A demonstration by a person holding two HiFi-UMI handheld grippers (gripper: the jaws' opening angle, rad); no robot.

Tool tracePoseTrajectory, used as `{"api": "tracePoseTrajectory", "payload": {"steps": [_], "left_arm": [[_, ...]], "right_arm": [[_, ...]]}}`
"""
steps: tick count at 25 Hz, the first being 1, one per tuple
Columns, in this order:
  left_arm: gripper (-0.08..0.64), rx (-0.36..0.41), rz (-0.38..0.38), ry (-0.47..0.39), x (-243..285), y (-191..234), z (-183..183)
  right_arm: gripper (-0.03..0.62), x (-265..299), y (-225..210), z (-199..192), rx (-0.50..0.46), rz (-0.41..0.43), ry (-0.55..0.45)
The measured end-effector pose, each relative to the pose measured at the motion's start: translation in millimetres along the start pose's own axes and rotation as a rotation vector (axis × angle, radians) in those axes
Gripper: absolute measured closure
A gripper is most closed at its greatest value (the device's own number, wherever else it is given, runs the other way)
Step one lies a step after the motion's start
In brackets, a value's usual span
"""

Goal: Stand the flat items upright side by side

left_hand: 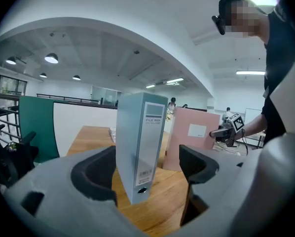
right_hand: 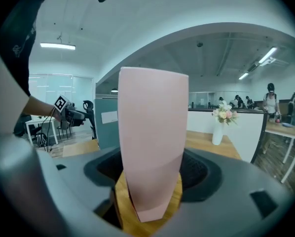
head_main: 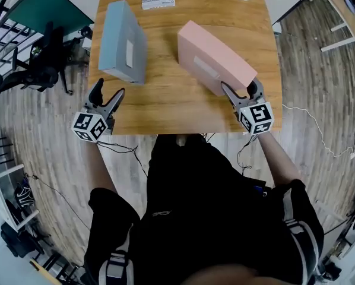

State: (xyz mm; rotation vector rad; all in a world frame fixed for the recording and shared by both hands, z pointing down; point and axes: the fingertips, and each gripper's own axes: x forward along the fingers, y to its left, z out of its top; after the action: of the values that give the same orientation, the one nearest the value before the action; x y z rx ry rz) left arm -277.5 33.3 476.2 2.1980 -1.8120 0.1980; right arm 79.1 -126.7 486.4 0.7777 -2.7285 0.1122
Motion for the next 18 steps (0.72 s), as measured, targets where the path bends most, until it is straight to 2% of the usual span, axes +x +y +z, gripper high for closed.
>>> {"api": "tracePoseTrajectory", "payload": {"steps": [5,10,14,18], "left_arm": [[0.147,0.039,-0.132,0.022,24,13,1],[0.147,0.076,-0.23,0.026,38,19,5],[0.147,0.091,-0.279,0.006,48,19,9],[0.147,0.11,-0.305,0.019,52,15,6]], "right_arm": [[0.261,22,37,10,0.055,-0.094,-0.009],[0.265,42,75,20,0.084,-0.115,0.004],[0.265,60,99,27,0.112,-0.137,0.007],[0.265,77,121,33,0.125,-0.163,0.006]]}}
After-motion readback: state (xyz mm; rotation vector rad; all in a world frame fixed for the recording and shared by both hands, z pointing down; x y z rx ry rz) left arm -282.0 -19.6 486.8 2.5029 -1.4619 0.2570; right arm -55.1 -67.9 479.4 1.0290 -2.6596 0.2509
